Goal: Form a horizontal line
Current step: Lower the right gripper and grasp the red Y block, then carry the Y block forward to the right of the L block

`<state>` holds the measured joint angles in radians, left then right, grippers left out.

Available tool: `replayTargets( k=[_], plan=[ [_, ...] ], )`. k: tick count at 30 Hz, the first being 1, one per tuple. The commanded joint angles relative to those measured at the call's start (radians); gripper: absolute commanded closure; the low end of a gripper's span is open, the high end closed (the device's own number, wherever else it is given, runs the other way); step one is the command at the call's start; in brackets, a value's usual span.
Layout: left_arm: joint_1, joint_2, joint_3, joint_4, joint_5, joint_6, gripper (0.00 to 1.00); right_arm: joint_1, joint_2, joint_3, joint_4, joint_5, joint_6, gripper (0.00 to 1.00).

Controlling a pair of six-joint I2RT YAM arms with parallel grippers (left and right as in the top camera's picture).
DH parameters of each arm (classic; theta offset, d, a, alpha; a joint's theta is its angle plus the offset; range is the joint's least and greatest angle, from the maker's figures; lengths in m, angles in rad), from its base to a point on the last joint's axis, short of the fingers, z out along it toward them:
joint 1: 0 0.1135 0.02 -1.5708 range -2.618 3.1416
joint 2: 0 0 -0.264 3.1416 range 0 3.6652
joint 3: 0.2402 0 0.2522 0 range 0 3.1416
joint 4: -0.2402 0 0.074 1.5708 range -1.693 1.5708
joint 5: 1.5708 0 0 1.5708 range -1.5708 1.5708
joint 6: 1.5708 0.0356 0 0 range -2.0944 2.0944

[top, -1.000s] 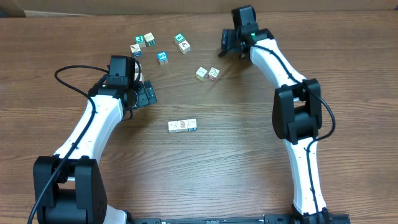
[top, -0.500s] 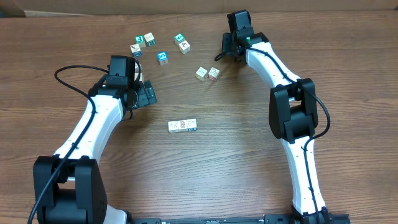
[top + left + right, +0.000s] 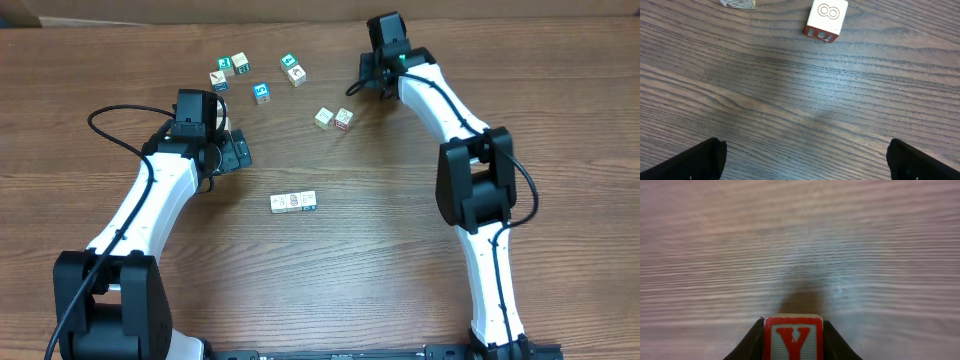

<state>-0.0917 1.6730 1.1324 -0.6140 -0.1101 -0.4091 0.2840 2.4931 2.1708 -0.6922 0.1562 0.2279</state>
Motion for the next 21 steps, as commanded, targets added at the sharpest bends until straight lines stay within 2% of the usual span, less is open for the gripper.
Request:
replayTargets(
  k=[1, 7, 13, 21],
  plan=[
    [0.0, -0.018, 0.011, 0.001, -0.012, 0.01, 0.0, 0.002, -0.196, 0.011, -0.044, -0.006, 0.019, 0.85],
    [0.0, -0.018, 0.011, 0.001, -0.012, 0.01, 0.0, 0.002, -0.37, 0.011, -0.251, -0.167, 0.088, 0.85],
    [0.0, -0.018, 0.011, 0.001, -0.012, 0.01, 0.0, 0.003, -0.467, 0.011, -0.487, -0.367, 0.091, 0.86],
    [0.0, -0.018, 0.011, 0.001, -0.012, 0.01, 0.0, 0.042, -0.475, -0.013, -0.744, -0.389, 0.164, 0.86]
  ],
)
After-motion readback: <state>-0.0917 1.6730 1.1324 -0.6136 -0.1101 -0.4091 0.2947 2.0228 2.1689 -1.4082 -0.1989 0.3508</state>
